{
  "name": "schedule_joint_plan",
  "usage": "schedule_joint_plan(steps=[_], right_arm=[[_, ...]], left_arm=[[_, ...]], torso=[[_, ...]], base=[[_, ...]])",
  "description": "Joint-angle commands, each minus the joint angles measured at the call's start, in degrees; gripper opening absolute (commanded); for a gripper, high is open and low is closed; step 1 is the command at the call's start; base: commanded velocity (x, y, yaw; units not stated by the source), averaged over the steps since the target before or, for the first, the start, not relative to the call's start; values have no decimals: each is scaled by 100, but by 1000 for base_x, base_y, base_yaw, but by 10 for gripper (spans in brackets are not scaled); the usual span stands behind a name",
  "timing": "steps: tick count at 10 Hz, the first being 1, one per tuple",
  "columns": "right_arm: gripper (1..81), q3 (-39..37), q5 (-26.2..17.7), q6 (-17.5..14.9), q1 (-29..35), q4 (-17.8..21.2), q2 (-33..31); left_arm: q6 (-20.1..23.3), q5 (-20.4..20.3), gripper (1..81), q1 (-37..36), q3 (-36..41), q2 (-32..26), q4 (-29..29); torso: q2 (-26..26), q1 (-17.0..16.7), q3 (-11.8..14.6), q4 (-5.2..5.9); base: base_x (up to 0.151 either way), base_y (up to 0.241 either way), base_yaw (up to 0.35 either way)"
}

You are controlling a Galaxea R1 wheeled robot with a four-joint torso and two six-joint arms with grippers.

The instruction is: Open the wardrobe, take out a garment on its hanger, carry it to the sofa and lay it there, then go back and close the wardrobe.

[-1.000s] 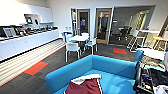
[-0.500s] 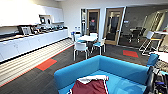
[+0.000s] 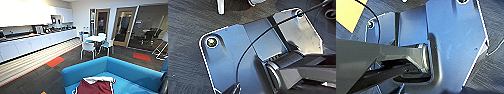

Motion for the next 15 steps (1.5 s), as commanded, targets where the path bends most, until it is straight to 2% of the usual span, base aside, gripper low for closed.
schedule_joint_plan(steps=[1, 15], right_arm=[[811, 5, -315, -17, 173, -7, 44], [811, -4, -307, -17, 173, -15, 70]], left_arm=[[3, 250, 811, -251, 14, -25, 111], [3, 329, 811, -250, -65, 45, 208]], torso=[[0, 5, 0, 0], [0, 5, 0, 0]], base=[[0, 0, 272], [0, 0, 290]])
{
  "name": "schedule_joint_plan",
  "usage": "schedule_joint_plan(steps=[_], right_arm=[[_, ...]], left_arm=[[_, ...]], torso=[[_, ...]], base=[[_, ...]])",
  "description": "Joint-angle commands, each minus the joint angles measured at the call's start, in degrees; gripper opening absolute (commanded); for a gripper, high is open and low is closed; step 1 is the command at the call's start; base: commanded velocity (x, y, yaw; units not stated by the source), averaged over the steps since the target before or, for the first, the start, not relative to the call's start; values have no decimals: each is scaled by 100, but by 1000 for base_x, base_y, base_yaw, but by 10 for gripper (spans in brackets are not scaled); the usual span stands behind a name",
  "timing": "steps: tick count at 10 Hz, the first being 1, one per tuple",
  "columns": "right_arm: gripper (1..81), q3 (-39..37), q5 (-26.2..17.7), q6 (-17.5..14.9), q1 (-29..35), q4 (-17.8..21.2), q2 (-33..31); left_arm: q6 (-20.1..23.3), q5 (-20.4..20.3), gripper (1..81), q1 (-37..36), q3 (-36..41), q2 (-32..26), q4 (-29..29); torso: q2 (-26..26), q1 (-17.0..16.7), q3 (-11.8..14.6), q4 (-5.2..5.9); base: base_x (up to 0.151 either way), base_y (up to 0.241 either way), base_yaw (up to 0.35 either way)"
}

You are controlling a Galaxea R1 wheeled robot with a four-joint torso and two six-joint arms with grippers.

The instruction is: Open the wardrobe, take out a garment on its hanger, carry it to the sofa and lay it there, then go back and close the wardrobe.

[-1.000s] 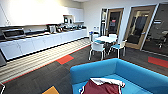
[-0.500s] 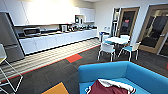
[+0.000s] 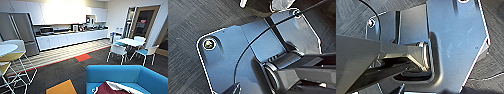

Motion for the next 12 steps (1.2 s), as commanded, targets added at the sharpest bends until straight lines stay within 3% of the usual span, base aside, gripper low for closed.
schedule_joint_plan(steps=[1, 12], right_arm=[[811, 10, -302, -13, 188, 4, 63], [811, 27, -293, -13, 162, -4, 116]], left_arm=[[6, 278, 811, -253, -33, -18, 78], [32, 366, 811, -244, -33, 35, 78]], torso=[[0, 5, 0, 0], [0, 5, 0, 0]], base=[[0, 0, 299], [0, 0, 299]])
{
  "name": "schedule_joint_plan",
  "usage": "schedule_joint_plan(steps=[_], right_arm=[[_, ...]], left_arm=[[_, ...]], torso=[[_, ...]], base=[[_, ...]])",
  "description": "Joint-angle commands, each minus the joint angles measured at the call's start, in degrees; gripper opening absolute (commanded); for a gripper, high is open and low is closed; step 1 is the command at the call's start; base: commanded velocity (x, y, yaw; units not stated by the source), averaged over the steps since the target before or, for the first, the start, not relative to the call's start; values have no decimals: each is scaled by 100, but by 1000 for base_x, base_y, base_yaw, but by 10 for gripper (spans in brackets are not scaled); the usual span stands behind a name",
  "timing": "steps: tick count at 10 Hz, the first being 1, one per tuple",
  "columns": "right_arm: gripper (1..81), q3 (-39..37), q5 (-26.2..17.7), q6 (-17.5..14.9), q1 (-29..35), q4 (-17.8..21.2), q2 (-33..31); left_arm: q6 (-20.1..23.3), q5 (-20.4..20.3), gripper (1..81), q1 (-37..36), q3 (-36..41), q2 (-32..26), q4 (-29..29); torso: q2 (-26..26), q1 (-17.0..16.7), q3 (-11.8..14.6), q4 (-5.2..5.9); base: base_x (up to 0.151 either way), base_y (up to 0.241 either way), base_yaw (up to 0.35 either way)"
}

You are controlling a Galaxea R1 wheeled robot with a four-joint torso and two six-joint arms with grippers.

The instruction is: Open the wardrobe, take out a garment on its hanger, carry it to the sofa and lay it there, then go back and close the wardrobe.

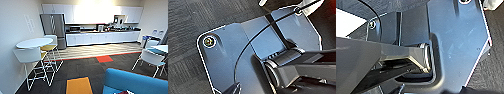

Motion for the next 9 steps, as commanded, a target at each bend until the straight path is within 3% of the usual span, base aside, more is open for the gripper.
schedule_joint_plan(steps=[1, 9], right_arm=[[811, 33, -329, -20, 170, 2, 71], [811, -37, -329, -20, 153, 2, 62]], left_arm=[[78, 309, 811, -261, 9, 2, 68], [104, 309, 811, -261, 9, 28, 76]], torso=[[0, 5, 0, 0], [0, 5, 0, 0]], base=[[0, 0, 299], [0, 0, 300]])
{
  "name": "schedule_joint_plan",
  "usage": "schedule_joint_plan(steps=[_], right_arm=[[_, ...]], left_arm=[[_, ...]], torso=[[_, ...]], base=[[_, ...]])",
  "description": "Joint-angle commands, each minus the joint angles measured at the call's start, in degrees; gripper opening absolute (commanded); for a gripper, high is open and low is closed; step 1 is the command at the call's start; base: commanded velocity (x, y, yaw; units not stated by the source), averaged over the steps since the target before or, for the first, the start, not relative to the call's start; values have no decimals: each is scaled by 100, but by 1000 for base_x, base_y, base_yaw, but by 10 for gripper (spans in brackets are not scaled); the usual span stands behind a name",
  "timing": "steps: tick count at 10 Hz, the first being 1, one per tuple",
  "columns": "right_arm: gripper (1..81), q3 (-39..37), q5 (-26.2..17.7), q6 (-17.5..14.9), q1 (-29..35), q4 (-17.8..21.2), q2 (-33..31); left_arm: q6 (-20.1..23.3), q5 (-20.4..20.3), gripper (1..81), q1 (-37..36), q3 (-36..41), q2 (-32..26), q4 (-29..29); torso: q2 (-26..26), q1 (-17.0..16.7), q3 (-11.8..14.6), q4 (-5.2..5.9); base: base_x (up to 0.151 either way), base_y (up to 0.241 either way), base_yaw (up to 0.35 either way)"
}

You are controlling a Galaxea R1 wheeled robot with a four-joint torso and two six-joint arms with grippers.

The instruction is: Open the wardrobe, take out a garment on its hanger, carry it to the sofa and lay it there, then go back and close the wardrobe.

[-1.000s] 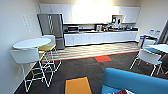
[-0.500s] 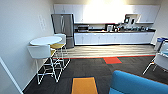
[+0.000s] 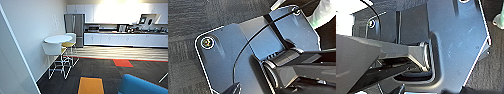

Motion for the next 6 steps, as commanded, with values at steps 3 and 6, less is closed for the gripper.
schedule_joint_plan(steps=[3, 6], right_arm=[[811, 11, -321, -17, 171, 11, 43], [811, 3, -321, -17, 162, 19, 35]], left_arm=[[46, 273, 811, -244, 9, -4, 68], [46, 273, 811, -244, 9, 13, 68]], torso=[[0, 5, 0, 0], [0, 5, 0, 0]], base=[[0, 0, 301], [0, 0, 301]])
